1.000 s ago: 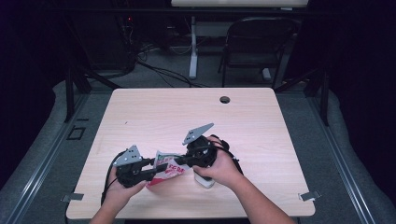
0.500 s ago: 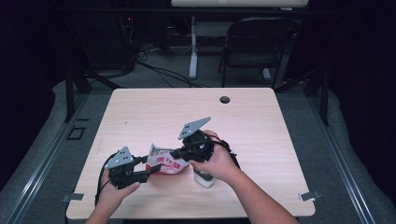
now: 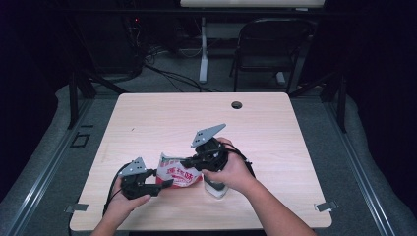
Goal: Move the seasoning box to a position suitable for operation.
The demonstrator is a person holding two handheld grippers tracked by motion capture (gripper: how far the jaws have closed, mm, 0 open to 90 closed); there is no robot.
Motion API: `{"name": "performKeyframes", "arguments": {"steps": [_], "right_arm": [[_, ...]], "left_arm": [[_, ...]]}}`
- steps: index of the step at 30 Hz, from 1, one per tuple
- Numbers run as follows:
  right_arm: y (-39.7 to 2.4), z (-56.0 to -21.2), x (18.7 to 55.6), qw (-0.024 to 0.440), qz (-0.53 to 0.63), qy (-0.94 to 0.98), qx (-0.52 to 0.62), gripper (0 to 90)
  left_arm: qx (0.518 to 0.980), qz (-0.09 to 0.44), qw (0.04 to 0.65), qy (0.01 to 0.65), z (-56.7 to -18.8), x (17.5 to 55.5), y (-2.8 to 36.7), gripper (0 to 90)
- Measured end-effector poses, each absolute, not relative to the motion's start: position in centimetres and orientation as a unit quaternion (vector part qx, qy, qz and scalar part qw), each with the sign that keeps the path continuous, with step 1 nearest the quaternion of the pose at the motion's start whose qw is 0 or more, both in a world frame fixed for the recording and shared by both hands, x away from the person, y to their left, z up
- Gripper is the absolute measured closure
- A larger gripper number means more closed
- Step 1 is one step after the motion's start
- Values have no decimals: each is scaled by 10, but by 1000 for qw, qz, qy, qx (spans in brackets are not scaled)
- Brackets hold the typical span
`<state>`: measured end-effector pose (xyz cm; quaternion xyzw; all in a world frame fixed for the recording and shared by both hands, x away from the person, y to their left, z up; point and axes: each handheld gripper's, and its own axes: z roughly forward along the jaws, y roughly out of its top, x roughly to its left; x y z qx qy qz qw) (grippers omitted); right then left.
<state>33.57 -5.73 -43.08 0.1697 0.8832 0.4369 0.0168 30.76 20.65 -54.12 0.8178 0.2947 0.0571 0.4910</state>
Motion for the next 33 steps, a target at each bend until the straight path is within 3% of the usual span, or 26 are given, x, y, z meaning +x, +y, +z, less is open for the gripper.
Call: {"name": "performKeyframes", "arguments": {"steps": [8, 33], "right_arm": [[-63, -434, 329, 15, 441, 882, 166, 900], [-70, -447, 312, 16, 446, 883, 146, 900]], "left_arm": [[819, 40, 493, 291, -554, 311, 201, 358], [850, 11, 450, 274, -582, 316, 177, 301]]}}
